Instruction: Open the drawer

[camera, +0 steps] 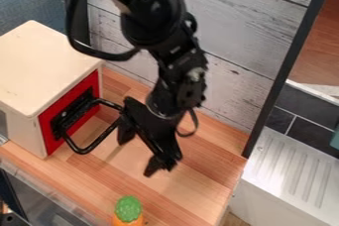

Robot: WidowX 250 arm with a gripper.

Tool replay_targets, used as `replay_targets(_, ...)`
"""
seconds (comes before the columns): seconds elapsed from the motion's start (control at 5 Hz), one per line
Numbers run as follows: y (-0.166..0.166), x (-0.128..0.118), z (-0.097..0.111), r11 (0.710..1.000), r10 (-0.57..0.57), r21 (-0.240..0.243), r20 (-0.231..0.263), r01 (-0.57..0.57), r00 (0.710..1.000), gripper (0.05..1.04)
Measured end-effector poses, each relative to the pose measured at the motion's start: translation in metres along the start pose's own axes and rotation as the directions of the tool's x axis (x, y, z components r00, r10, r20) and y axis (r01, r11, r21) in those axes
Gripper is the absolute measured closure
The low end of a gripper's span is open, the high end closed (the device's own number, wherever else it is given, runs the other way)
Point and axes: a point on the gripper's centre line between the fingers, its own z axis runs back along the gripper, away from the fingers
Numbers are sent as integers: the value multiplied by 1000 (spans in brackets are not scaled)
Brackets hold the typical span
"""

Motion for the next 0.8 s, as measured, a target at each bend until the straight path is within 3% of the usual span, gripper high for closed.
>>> replay_targets(0.8,27,5,-31,998,37,43,-42,-35,998,84)
